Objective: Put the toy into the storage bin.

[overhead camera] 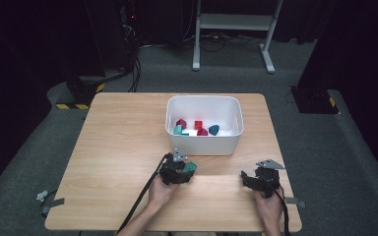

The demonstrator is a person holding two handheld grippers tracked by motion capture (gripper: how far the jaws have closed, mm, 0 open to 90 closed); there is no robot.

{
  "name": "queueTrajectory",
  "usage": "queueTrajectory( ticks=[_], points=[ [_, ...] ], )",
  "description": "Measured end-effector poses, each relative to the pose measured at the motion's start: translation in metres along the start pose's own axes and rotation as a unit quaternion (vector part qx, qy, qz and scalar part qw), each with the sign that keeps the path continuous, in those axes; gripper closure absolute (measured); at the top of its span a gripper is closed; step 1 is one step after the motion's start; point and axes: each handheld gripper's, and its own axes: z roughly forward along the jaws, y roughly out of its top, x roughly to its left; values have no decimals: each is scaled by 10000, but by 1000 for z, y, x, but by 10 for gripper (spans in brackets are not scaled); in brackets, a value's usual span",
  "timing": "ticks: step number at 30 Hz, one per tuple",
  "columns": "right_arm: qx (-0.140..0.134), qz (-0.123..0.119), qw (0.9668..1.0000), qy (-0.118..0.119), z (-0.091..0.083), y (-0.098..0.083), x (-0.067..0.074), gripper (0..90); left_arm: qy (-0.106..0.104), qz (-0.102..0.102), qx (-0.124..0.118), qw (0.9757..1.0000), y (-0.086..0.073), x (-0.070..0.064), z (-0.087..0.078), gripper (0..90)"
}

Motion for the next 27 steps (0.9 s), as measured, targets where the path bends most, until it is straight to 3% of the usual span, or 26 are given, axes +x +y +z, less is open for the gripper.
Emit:
queueTrajectory(
  ticks=[3, 13, 27],
  points=[
    [1, 0, 10000, 1, 0, 0, 0, 192, 70, 126, 0, 9999, -1, 1, -1, 568],
    [3, 6, 10000, 2, 0, 0, 0, 192, 21, 199, 8, 9998, -1, 2, -1, 584],
    [3, 4, 10000, 4, 0, 0, 0, 192, -327, 293, 4, 9990, 3, 4, -24, 584]
  ],
)
